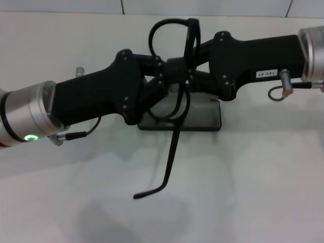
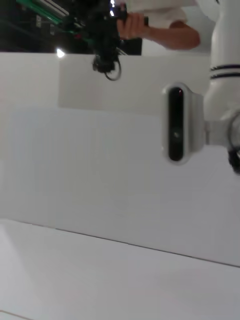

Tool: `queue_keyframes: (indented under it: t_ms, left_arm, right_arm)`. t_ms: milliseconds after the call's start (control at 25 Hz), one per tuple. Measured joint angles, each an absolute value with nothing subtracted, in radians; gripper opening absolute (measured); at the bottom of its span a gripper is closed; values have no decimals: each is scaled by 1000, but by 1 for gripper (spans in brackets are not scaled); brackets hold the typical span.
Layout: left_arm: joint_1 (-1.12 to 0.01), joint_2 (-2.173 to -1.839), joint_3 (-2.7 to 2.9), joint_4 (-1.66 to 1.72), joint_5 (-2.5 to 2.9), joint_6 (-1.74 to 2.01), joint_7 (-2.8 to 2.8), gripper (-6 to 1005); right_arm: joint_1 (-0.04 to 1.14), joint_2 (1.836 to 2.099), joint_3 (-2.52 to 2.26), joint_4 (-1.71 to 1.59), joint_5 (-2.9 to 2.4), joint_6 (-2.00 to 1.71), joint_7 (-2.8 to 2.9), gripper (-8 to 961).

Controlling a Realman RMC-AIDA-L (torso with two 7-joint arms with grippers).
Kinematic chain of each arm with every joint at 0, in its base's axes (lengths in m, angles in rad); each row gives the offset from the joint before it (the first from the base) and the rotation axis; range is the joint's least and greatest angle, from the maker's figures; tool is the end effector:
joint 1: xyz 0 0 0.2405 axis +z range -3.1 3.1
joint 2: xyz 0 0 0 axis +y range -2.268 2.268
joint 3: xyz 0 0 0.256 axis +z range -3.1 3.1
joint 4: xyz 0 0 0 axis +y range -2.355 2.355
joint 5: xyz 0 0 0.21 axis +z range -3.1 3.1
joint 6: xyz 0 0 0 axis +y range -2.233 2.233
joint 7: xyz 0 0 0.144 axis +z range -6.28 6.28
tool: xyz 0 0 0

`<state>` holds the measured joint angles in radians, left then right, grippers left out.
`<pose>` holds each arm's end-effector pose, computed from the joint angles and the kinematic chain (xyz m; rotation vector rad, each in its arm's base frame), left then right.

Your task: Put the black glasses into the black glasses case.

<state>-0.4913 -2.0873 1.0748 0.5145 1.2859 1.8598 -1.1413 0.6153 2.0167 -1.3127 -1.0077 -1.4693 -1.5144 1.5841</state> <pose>-0.1897 0.2896 -0.0021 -2.6363 -0.2076 -1.5714 0.1055 0.3469 0.0047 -2.9812 0.0591 0.9399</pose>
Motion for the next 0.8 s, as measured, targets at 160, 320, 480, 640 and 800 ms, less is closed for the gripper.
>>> queue_keyframes:
  t_ms: [160,320,480,640,800]
  left_arm:
    - [-476,-2079,1073,521,1249,1908,-1142,35]
    - [-448,-2060,1067,522,1204,1923,-1147,35]
    - [-440,-2053,1060,503,1210,1918,-1144,35]
    - [-455,-2070,1068,484,1266,1917,-1125,34]
    - [-495,-2089,1109,476,1324,1929,-1101,34]
  right_arm:
    - [590,2014,-1232,-1012,-1469,-1562,1584,107]
    - [545,2014,-1058,-1025,-1436,-1716,1603,107]
    - [503,2015,-913,-1013,-1311,-1845,1599,106]
    - [472,2019,-894,-1005,-1172,-1864,1550,106]
    - [504,2021,-935,-958,-1152,-1809,1500,106]
